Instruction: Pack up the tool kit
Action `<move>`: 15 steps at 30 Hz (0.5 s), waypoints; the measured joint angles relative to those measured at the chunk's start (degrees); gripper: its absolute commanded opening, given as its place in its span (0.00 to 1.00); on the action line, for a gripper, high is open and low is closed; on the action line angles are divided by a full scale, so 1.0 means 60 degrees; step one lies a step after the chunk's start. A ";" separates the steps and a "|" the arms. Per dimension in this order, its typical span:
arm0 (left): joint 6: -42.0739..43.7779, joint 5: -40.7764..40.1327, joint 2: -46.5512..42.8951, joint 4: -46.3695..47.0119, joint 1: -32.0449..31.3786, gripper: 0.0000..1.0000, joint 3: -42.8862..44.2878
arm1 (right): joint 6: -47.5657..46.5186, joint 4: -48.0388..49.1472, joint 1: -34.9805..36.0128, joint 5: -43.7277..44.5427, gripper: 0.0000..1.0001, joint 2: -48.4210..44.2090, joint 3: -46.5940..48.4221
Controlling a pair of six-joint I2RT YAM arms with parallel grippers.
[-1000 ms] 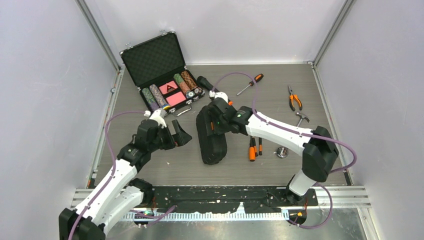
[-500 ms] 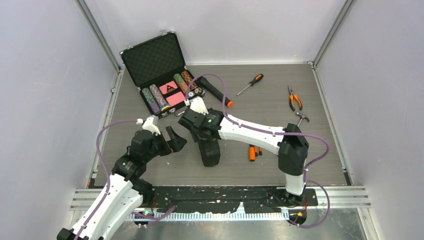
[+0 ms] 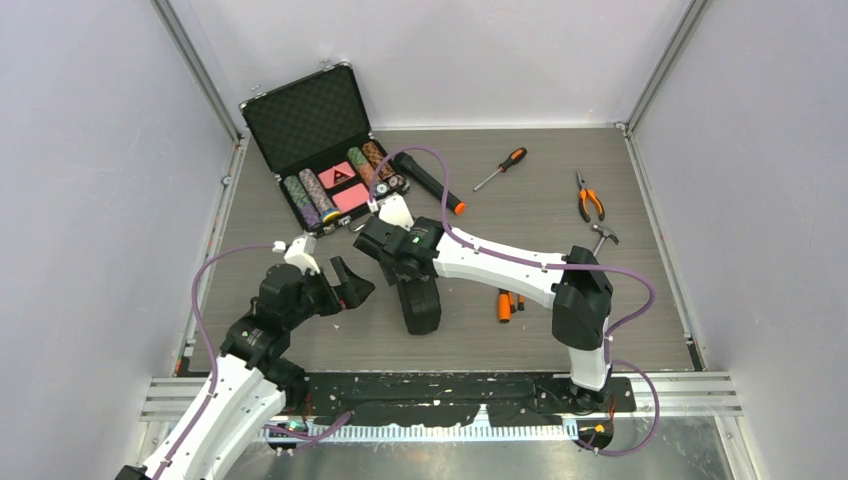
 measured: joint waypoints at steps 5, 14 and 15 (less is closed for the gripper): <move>-0.0124 0.0324 0.0011 0.0040 -0.0095 1.00 -0.0004 | 0.0000 0.0066 0.0000 -0.0142 0.72 -0.0004 0.0000; -0.0721 0.0645 0.0044 0.0495 -0.0550 1.00 -0.0270 | 0.0175 0.0922 -0.0149 -0.1075 0.76 -0.0339 -0.0466; -0.0790 0.0652 0.0044 0.0565 -0.0601 1.00 -0.0328 | 0.0189 0.0991 -0.0168 -0.1137 0.76 -0.0382 -0.0528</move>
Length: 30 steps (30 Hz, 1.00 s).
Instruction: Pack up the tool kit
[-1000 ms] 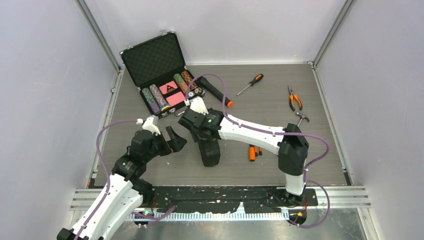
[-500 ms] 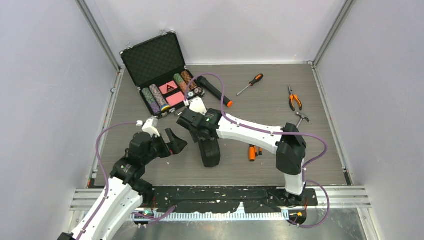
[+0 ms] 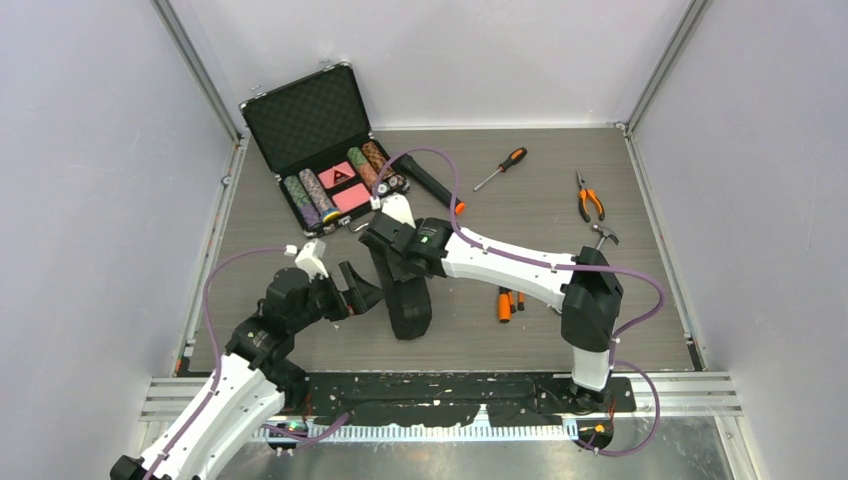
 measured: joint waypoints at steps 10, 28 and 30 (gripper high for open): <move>-0.1195 0.0164 0.0076 0.1191 -0.0991 0.99 -0.0710 | 0.0182 0.0747 -0.0160 -0.0583 0.75 -0.0412 -0.0153; -0.2565 -0.0339 0.1064 0.2240 -0.1654 0.67 -0.0816 | 0.0776 0.2353 -0.0685 -0.2204 0.54 -0.1483 -0.1829; -0.2718 -0.0302 0.1213 0.2404 -0.1679 0.63 -0.0809 | 0.0856 0.2750 -0.0827 -0.2535 0.52 -0.1778 -0.2248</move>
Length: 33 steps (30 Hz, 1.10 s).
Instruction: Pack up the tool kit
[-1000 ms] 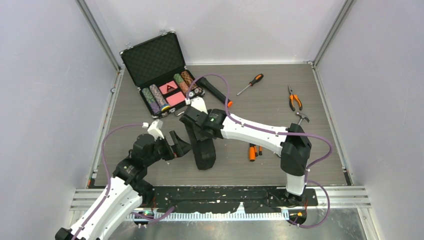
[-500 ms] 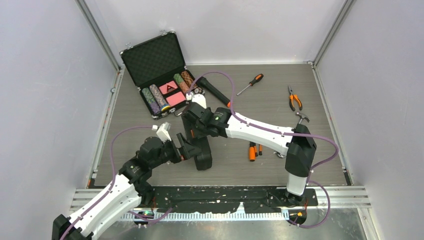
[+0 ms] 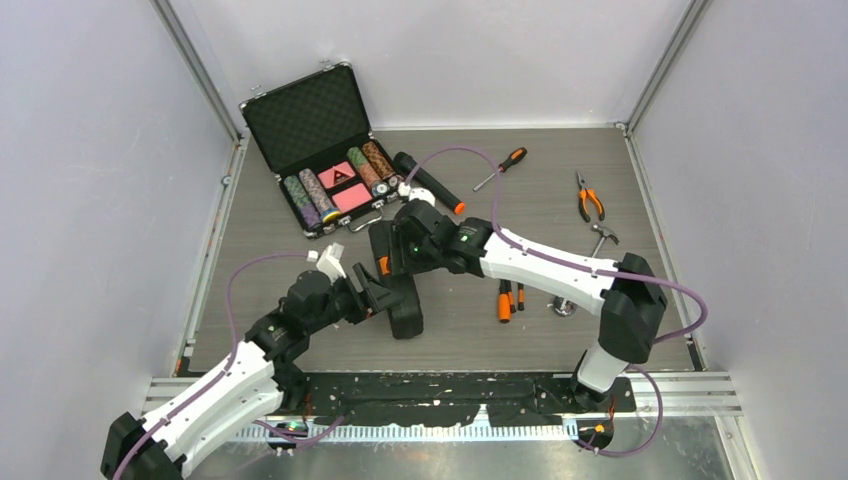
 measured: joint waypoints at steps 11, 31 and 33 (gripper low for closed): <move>-0.0106 -0.0076 0.0838 0.0273 -0.0004 0.44 0.0390 | 0.0372 0.2459 -0.0634 -0.1191 0.46 -0.1184 -0.2135; 0.0364 -0.0168 0.1810 -0.0084 0.0040 0.33 0.1198 | 0.0783 0.6940 -0.1421 -0.2648 0.39 -0.1723 -0.4641; 0.0412 -0.0138 0.1953 -0.0091 0.0040 0.33 0.1290 | 0.0951 0.7992 -0.1577 -0.2925 0.35 -0.1763 -0.5224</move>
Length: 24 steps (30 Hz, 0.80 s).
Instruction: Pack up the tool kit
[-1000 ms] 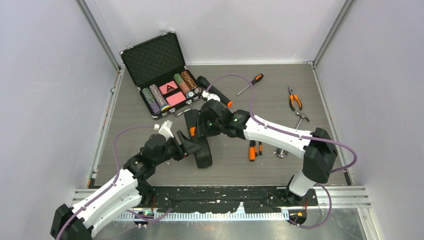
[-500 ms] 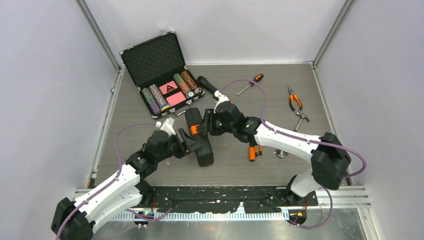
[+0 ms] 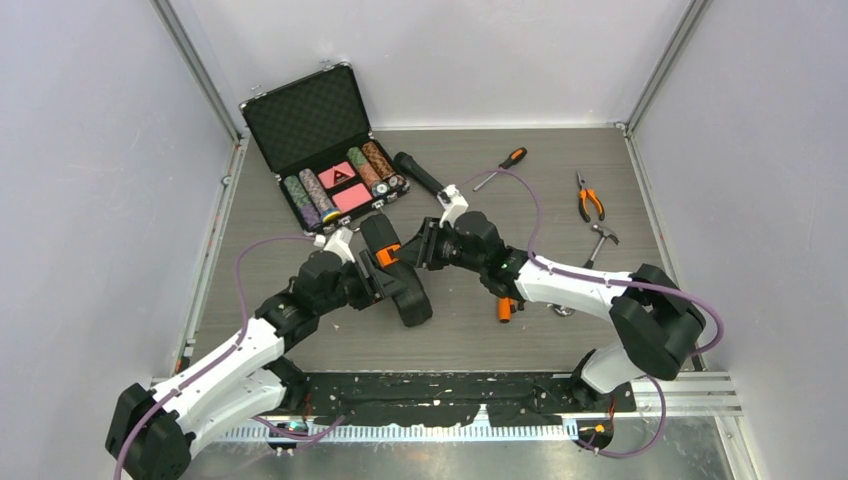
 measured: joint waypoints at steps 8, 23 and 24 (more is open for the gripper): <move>0.0098 0.0135 0.0393 -0.0138 0.0015 0.30 0.0299 | 0.0816 0.3504 -0.0430 -0.0772 0.30 0.0259 -0.1577; 0.0998 -0.0120 0.1708 -0.1268 -0.0189 0.29 0.0120 | 0.2699 0.8666 -0.0393 -0.3056 0.30 0.1504 -0.1781; 0.1093 -0.0208 0.1778 -0.1592 -0.0189 0.29 0.0029 | 0.2732 0.8830 -0.0386 -0.3173 0.30 0.1486 -0.1741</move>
